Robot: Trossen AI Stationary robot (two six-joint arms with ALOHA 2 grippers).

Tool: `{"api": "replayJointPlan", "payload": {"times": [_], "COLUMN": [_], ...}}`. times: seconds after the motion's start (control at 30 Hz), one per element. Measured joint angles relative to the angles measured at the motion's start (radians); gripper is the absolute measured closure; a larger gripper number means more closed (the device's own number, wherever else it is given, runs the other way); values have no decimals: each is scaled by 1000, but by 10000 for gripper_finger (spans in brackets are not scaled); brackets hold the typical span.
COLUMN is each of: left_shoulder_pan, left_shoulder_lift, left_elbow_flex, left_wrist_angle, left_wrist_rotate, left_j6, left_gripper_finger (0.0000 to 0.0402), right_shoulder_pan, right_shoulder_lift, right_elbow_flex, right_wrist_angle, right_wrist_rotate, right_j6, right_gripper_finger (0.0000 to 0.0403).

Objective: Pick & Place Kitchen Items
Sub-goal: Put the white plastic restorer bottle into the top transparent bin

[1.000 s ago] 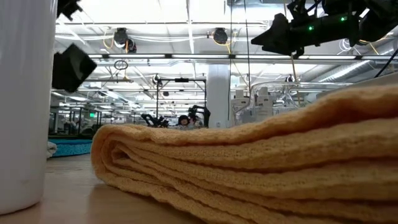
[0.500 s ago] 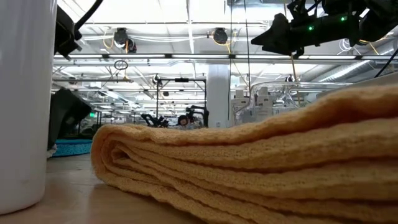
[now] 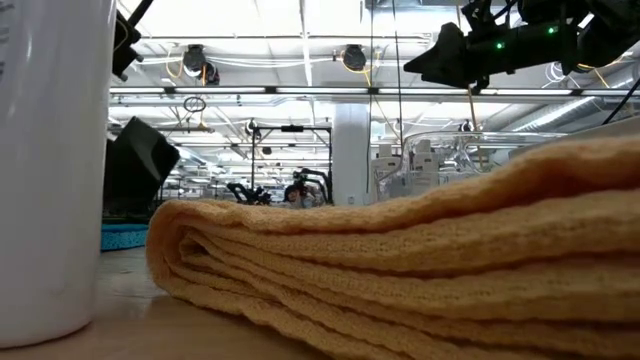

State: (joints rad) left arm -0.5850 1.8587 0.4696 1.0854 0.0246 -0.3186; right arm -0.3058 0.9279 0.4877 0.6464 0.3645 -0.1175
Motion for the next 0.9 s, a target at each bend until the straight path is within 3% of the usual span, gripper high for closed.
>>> {"api": "replayJointPlan", "payload": {"times": [0.4, 0.7, 0.9], "left_shoulder_pan": [5, 17, 26], "left_shoulder_lift": [9, 9, 9], "left_elbow_flex": [1, 1, 1], "left_wrist_angle": [26, 10, 10], "left_wrist_rotate": [1, -17, -22], "left_j6": [22, 23, 77], "left_gripper_finger": [61, 184, 209], "right_shoulder_pan": [0, 0, 0], "right_shoulder_lift": [0, 0, 0], "right_elbow_flex": [0, 0, 0], "right_wrist_angle": [0, 0, 0], "right_wrist_rotate": [0, 0, 0], "right_j6": [0, -3, -3], "right_gripper_finger": [110, 110, 110]}}
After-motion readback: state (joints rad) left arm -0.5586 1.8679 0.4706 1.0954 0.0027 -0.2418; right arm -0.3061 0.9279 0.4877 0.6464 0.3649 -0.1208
